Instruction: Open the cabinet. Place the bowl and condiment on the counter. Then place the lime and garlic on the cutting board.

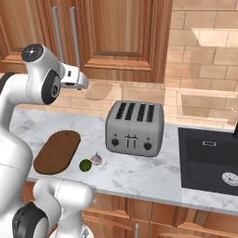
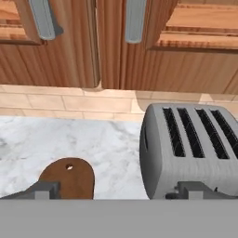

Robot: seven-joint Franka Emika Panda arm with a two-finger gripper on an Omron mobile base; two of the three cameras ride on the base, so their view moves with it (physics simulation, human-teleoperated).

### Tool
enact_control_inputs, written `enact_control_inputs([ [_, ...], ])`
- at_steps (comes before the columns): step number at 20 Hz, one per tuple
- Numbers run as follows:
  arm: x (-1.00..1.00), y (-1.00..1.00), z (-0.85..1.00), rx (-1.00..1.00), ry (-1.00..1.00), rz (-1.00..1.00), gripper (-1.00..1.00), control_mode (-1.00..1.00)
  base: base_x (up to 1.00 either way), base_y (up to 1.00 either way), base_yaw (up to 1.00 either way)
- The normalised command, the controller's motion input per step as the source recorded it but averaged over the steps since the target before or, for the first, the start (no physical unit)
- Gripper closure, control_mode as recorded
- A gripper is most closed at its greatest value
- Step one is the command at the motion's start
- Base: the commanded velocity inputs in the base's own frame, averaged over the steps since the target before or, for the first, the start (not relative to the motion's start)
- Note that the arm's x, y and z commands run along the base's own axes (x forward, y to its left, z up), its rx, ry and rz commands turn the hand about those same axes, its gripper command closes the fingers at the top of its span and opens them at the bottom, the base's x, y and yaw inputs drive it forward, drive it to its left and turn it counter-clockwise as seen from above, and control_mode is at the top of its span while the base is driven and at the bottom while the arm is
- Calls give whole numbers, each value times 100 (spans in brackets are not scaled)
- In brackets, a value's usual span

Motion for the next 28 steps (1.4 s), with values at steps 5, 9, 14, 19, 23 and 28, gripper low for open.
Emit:
enact_control_inputs([
  [5, -6, 12, 13, 0, -14, 0, -100, -100, 0, 0, 0],
  [9, -4, 15, 1, 0, -16, 0, -100, -100, 0, 0, 0],
  [14, -12, 3, 6, 0, -12, 0, -100, -100, 0, 0, 0],
  [19, -6, 7, 22, 0, -2, 0, -100, -100, 0, 0, 0],
  [23, -1, 14, 29, 0, 0, 0, -100, -100, 0, 0, 0],
  [28, 0, 18, 29, 0, 0, 0, -100, -100, 0, 0, 0],
])
